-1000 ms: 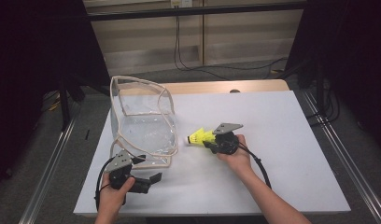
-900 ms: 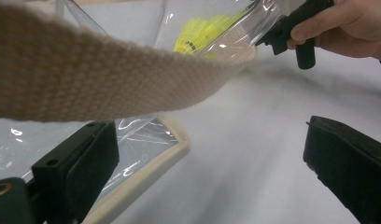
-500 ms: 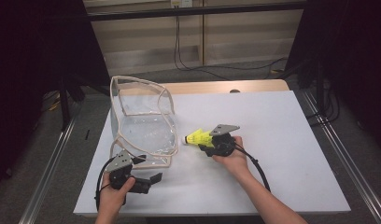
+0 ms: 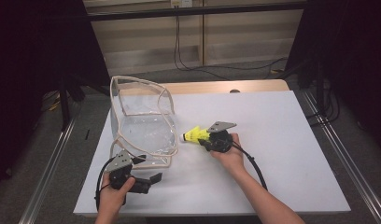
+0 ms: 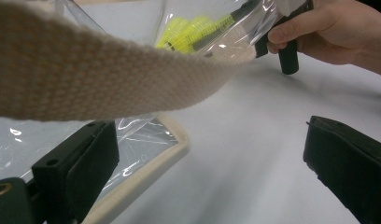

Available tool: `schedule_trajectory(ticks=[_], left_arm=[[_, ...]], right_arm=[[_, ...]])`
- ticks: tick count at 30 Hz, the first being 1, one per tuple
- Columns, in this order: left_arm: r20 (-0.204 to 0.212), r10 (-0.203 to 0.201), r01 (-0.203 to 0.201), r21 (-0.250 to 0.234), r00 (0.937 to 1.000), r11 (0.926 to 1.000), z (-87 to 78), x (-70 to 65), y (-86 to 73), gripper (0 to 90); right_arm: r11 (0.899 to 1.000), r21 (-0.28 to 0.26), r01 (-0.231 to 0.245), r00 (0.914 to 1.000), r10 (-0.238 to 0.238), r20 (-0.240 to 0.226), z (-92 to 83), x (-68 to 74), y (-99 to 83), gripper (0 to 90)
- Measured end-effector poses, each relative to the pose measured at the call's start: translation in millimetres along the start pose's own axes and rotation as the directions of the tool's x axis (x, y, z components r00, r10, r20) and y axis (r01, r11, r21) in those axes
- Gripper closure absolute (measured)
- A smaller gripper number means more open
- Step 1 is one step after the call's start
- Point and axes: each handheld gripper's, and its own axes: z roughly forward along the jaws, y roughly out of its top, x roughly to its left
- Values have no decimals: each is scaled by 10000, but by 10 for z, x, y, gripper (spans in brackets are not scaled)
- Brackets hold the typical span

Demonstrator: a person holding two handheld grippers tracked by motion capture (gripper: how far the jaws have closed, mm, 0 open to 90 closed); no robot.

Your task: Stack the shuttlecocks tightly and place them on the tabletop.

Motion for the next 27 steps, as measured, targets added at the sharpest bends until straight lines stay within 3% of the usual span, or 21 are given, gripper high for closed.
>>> schedule_trajectory(ticks=[15, 27], left_arm=[[-20, -1, 1, -75, 10000, 10000, -9, 9, 6, 36], [29, 4, -3, -100, 10000, 9999, -6, 26, -2, 36]], right_arm=[[10000, 49, 77, 9976, -73, -683, -104, -21, 33, 829], [10000, 58, 31, 9954, -26, -959, -272, -82, 80, 829]])
